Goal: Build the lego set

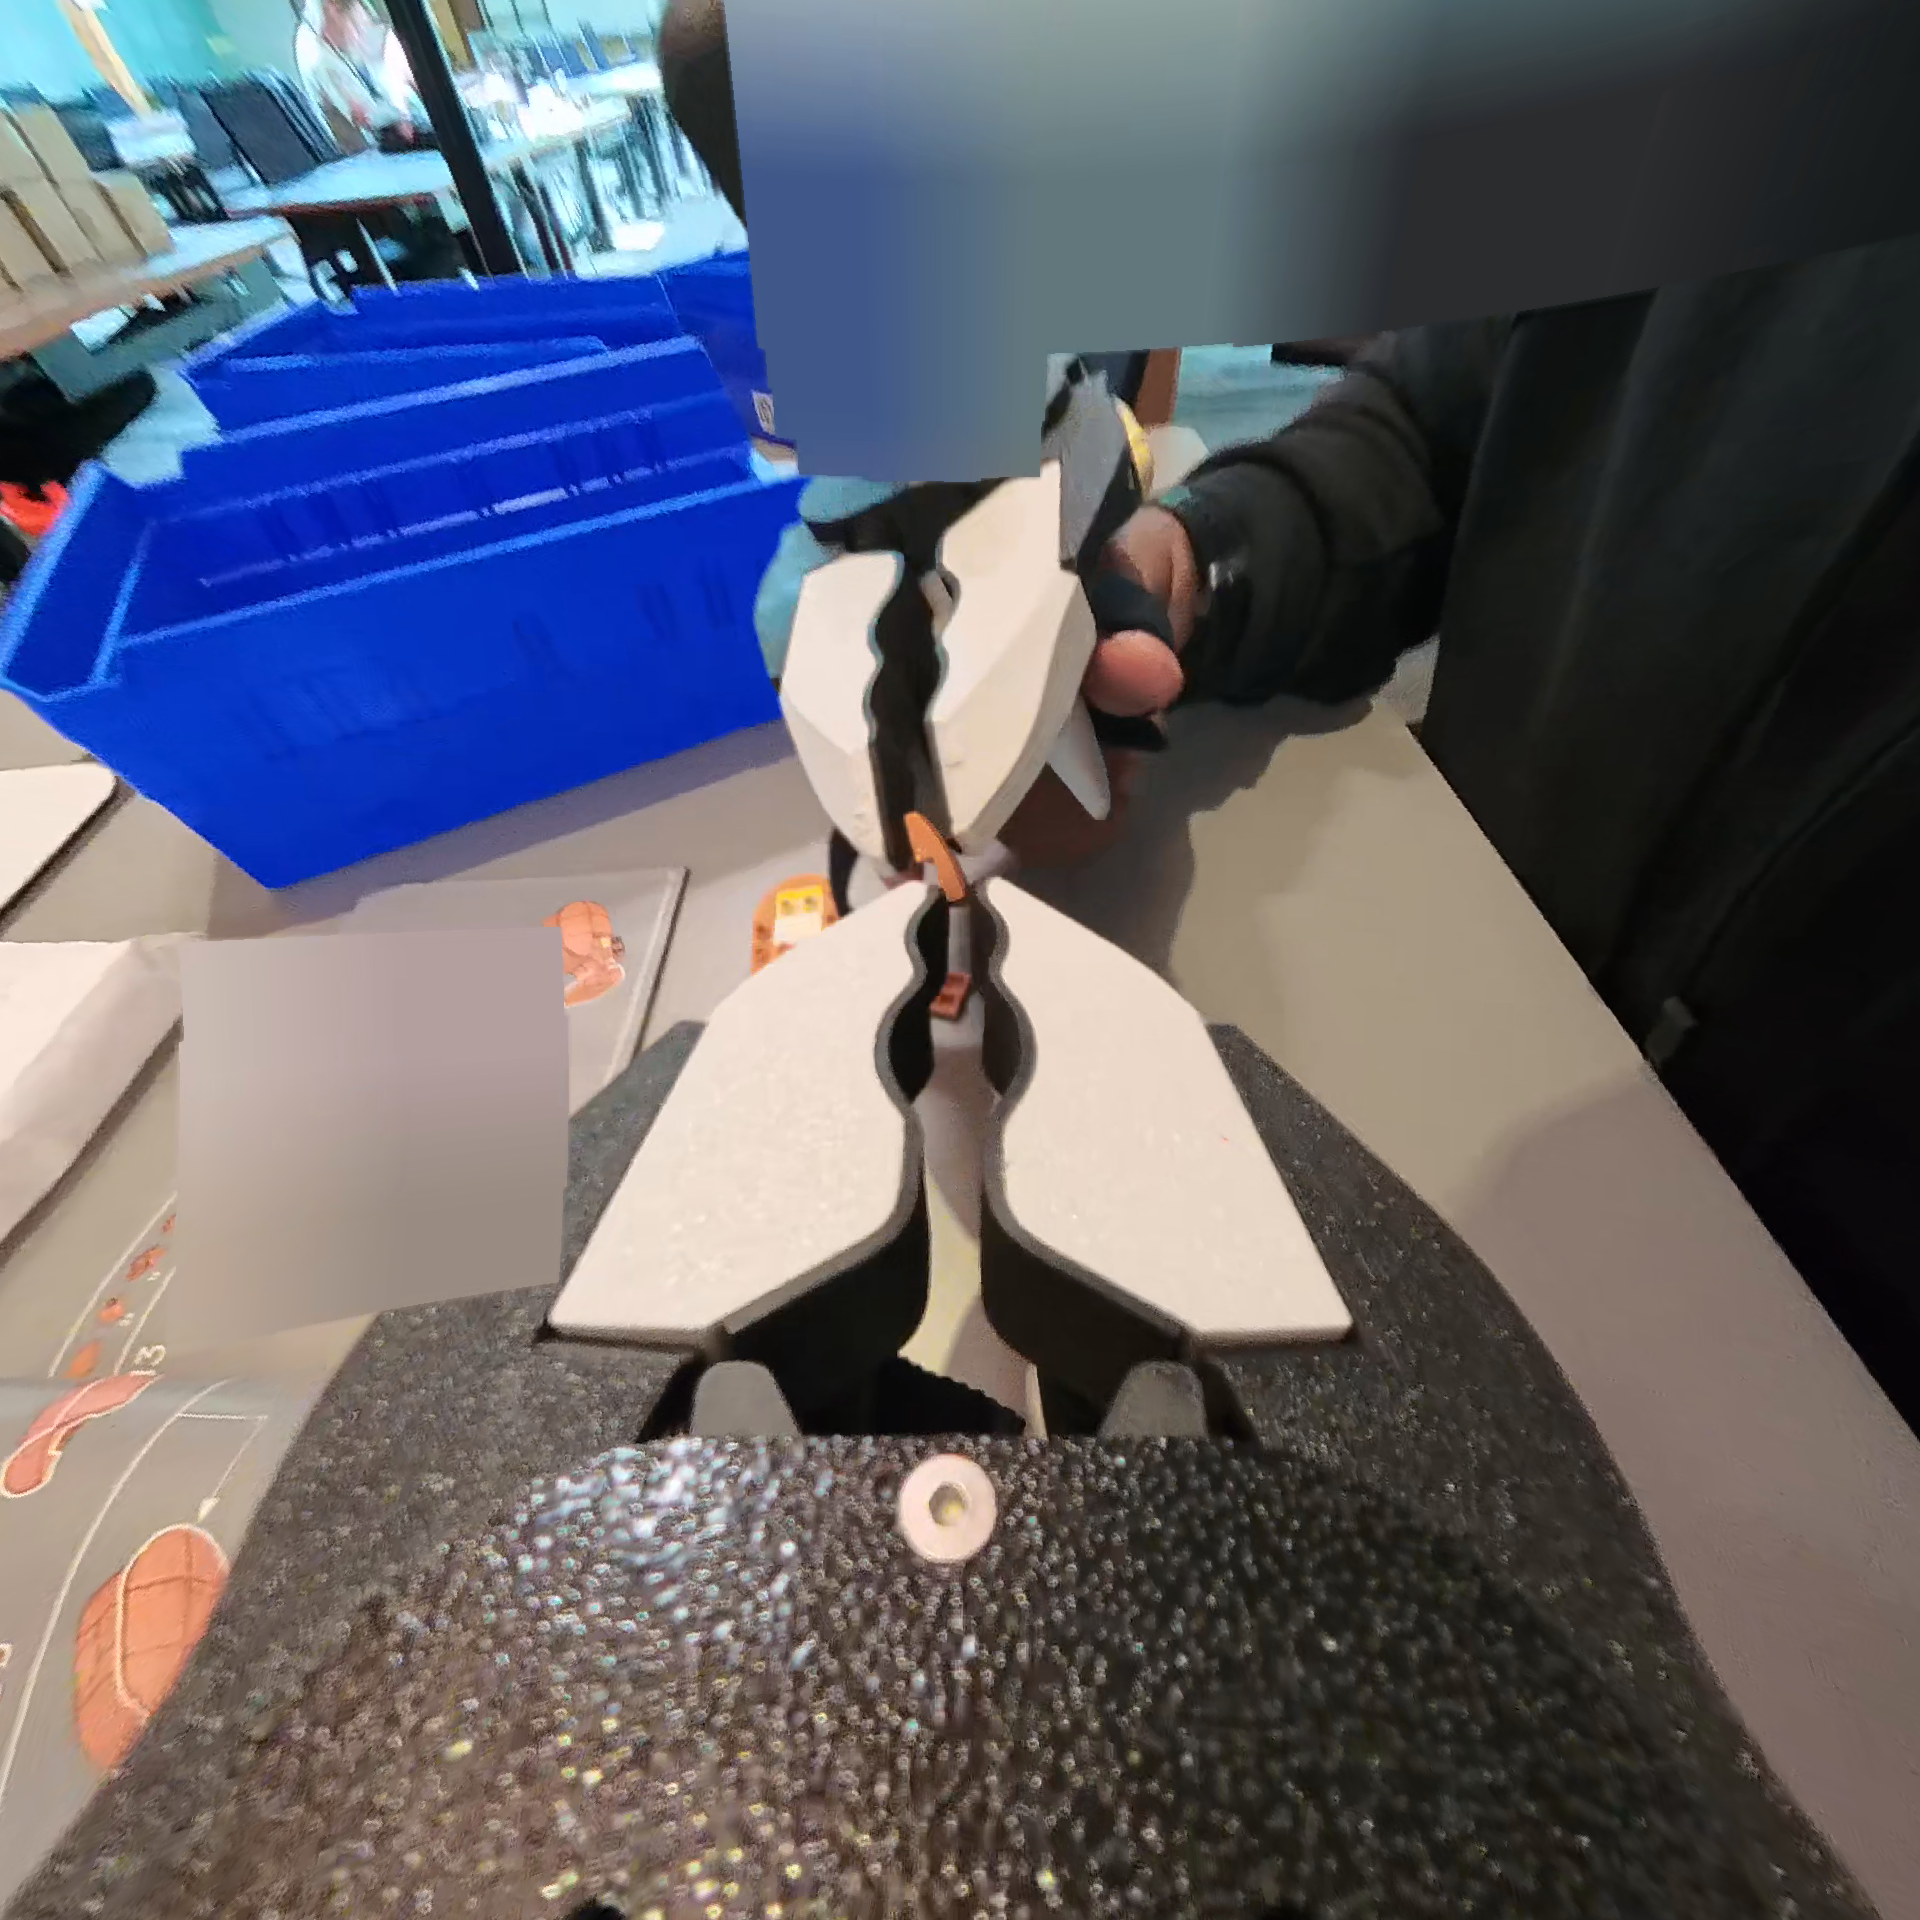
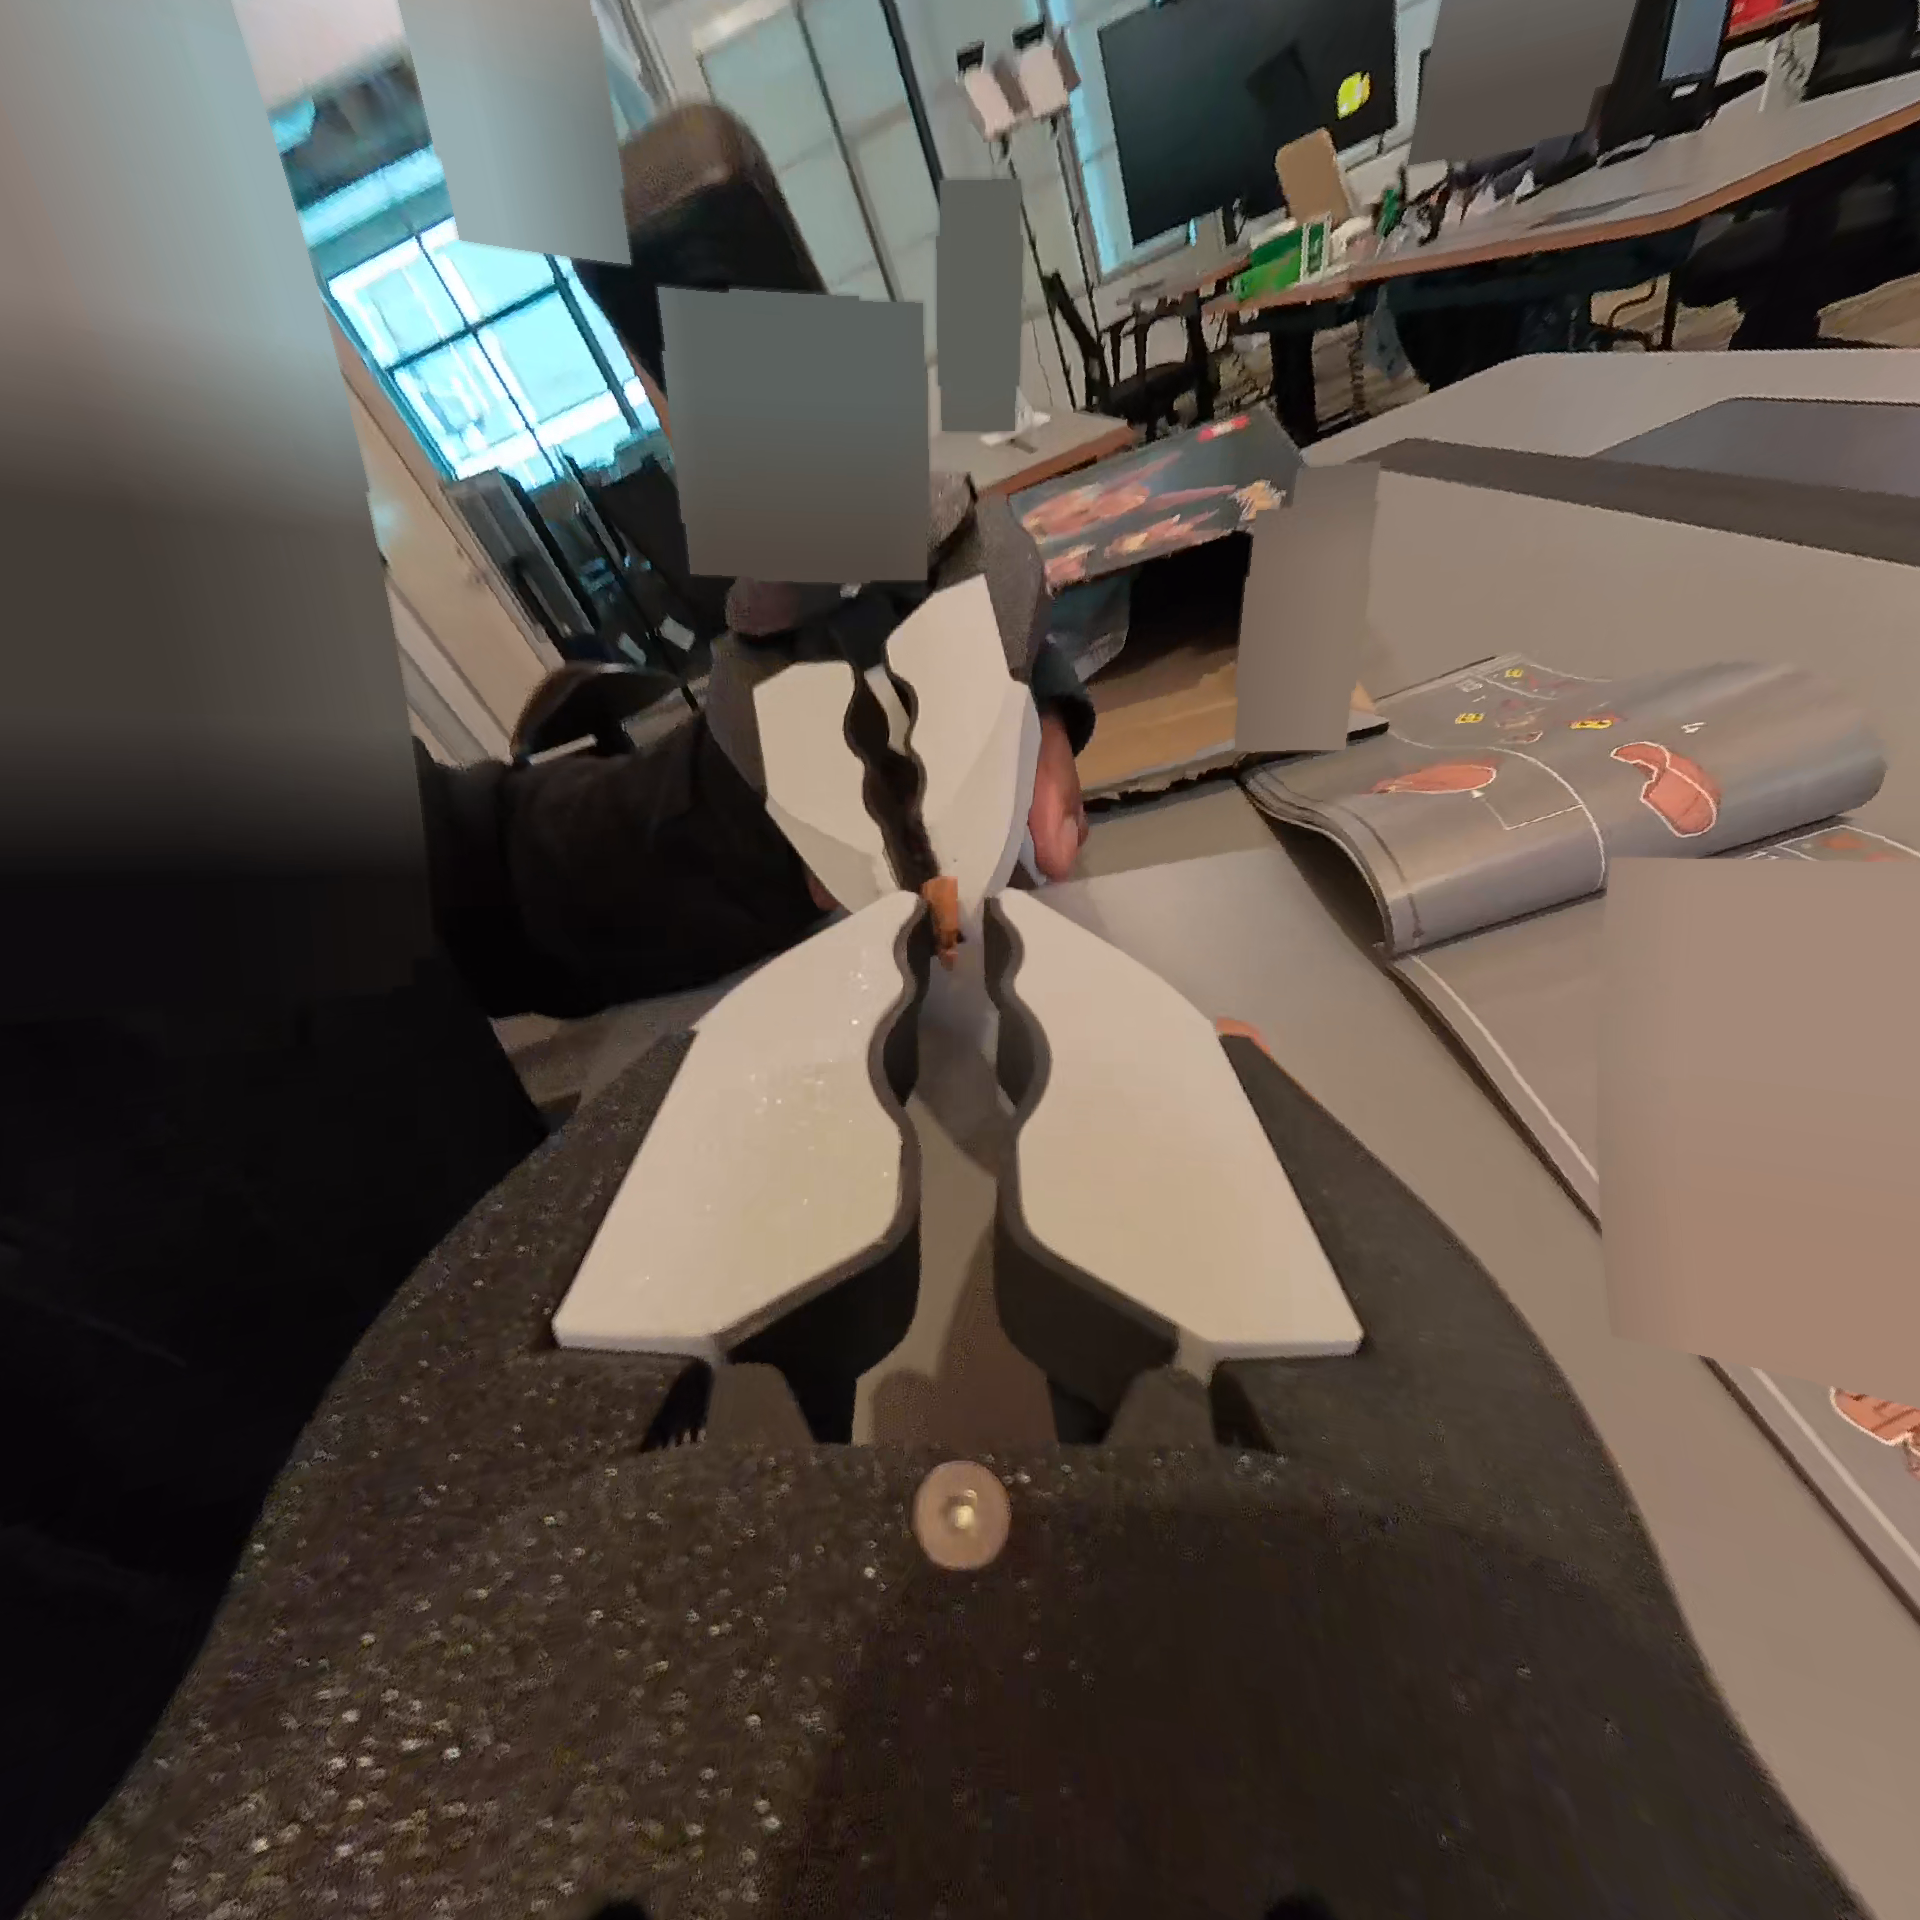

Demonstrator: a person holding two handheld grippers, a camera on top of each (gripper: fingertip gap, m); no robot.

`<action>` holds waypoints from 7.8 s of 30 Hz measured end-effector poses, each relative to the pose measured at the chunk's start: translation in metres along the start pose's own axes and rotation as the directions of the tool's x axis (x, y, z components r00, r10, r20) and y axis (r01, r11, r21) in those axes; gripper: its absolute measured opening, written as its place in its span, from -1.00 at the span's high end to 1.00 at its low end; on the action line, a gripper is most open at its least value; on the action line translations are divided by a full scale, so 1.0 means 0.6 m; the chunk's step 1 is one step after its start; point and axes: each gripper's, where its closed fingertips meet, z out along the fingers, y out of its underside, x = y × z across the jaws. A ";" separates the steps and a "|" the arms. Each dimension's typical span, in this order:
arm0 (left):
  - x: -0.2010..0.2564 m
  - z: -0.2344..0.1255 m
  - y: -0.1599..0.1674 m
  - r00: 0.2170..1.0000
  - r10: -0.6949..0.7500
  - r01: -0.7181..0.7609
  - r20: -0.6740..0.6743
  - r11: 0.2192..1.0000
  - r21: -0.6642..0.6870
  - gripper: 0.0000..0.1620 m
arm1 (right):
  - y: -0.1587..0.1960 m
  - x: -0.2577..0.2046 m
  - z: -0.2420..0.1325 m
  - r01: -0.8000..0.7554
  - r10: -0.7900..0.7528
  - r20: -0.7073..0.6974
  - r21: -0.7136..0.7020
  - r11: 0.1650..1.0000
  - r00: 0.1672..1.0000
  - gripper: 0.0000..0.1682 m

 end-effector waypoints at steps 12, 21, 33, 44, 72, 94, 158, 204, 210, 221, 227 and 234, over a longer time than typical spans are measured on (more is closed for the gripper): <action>0.020 0.002 0.045 0.998 0.038 -0.049 -0.052 0.972 -0.228 0.95 | 0.051 -0.006 0.015 0.060 -0.060 0.004 -0.201 0.978 0.998 0.94; -0.065 -0.039 0.131 0.988 0.061 0.008 0.144 0.900 -0.436 0.56 | 0.041 0.012 0.009 -0.072 0.068 -0.032 -0.155 0.985 0.997 0.94; -0.079 -0.011 0.187 0.995 0.086 -0.094 -0.040 0.802 -0.590 0.50 | 0.056 0.010 0.010 -0.124 0.125 -0.008 -0.200 0.972 0.992 0.94; -0.058 -0.003 0.191 0.999 -0.039 0.019 -0.022 0.814 -0.581 0.70 | 0.059 0.012 0.009 -0.115 0.107 -0.046 -0.229 0.967 0.993 0.94; -0.047 0.004 0.190 0.987 -0.107 0.155 0.117 0.820 -0.551 0.72 | 0.095 0.030 0.017 -0.173 0.137 -0.138 -0.304 0.937 0.981 0.94; -0.046 0.005 0.087 0.914 0.247 -0.139 0.321 0.935 -0.326 0.73 | 0.075 0.053 0.004 -0.428 0.401 -0.171 -0.166 0.888 0.900 0.94; -0.024 0.029 0.180 0.943 -0.172 0.299 0.283 0.809 -0.505 0.62 | 0.136 0.059 0.005 -0.176 0.062 -0.253 -0.460 0.870 0.966 0.62; 0.010 0.017 0.068 0.988 0.118 -0.090 0.103 0.966 -0.241 0.70 | 0.095 0.009 0.006 -0.504 0.544 0.033 -0.334 0.796 0.838 0.93; 0.030 0.008 0.083 0.992 -0.118 0.104 -0.045 0.965 -0.242 0.59 | 0.123 -0.013 0.007 -0.401 0.470 0.042 -0.457 0.794 0.882 0.93; 0.081 0.020 0.111 0.931 -0.281 0.202 -0.232 0.928 -0.314 0.92 | 0.127 -0.029 0.008 -0.285 0.372 0.085 -0.493 0.822 0.924 0.83; 0.041 0.006 0.101 0.865 -0.480 0.441 -0.149 0.867 -0.232 0.92 | 0.126 0.026 -0.026 0.020 -0.038 -0.022 -0.542 0.840 0.999 0.76; 0.021 0.001 0.098 0.821 -0.559 0.538 -0.117 0.825 -0.172 0.92 | 0.160 0.054 -0.020 -0.072 -0.042 -0.169 -0.615 0.785 0.985 0.79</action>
